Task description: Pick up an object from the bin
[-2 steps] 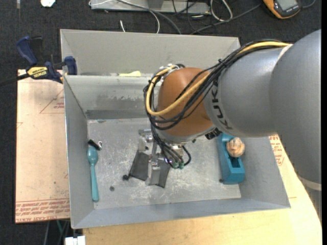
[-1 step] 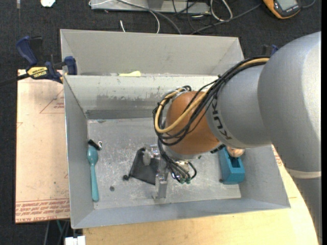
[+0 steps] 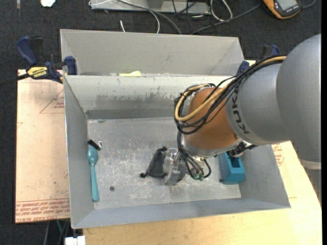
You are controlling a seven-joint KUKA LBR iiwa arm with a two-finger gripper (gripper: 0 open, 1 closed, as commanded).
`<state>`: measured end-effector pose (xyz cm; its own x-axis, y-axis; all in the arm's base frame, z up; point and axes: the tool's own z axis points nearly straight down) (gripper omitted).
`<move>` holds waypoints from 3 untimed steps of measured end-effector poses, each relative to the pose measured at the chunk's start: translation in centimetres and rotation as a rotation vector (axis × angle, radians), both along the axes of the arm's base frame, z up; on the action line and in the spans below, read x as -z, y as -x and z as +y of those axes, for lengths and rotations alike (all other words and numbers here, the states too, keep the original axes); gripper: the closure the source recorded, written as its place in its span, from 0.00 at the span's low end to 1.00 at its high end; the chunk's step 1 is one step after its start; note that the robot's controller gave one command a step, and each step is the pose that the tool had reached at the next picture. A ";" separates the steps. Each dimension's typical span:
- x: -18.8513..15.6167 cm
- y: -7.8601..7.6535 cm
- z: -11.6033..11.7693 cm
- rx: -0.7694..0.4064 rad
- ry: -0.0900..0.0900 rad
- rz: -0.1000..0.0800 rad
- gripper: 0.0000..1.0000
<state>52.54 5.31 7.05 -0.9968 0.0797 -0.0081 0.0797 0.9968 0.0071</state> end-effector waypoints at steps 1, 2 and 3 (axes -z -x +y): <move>0.0 0.0 0.0 0.000 0.000 0.000 1.00; -3.1 -0.4 -0.4 -0.093 0.001 0.004 1.00; -9.5 0.0 -0.2 -0.124 0.001 0.005 1.00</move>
Offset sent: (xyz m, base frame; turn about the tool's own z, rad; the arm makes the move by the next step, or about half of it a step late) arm 0.0279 -0.0238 0.1584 -0.4316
